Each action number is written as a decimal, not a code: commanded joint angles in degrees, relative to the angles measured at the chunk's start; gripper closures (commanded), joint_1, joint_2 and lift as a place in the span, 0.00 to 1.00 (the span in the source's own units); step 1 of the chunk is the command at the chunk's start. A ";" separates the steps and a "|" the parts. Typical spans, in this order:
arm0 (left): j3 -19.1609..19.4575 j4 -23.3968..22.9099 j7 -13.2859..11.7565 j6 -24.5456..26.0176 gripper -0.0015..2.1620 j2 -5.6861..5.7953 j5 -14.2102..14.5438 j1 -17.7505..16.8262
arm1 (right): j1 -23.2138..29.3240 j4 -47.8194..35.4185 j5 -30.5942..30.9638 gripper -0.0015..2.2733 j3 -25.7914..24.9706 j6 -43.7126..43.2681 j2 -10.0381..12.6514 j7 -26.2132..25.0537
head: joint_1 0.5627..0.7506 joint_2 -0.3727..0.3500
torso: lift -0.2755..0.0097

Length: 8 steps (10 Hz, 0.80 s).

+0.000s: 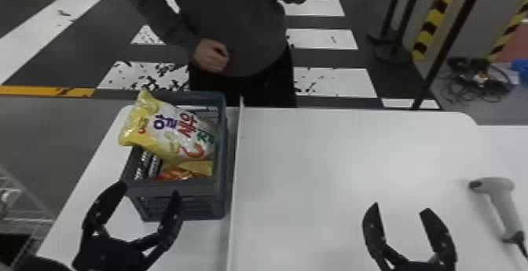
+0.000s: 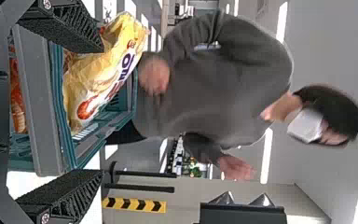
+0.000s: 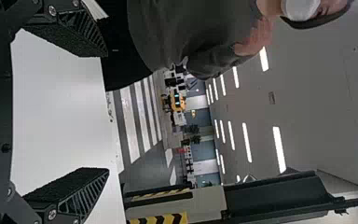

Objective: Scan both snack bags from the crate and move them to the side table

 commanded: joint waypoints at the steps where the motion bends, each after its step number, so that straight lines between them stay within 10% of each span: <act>1: 1.47 0.65 -0.52 -0.28 0.03 -0.15 0.67 -0.89 | 0.00 0.00 0.09 0.05 0.00 0.17 0.00 0.00 | 0.70 0.55 | 0.62; 8: 10.79 2.41 -4.12 12.21 0.03 -2.08 6.12 -9.33 | -1.58 -0.44 1.41 0.05 1.58 5.09 -0.62 0.00 | 0.70 0.71 | 0.62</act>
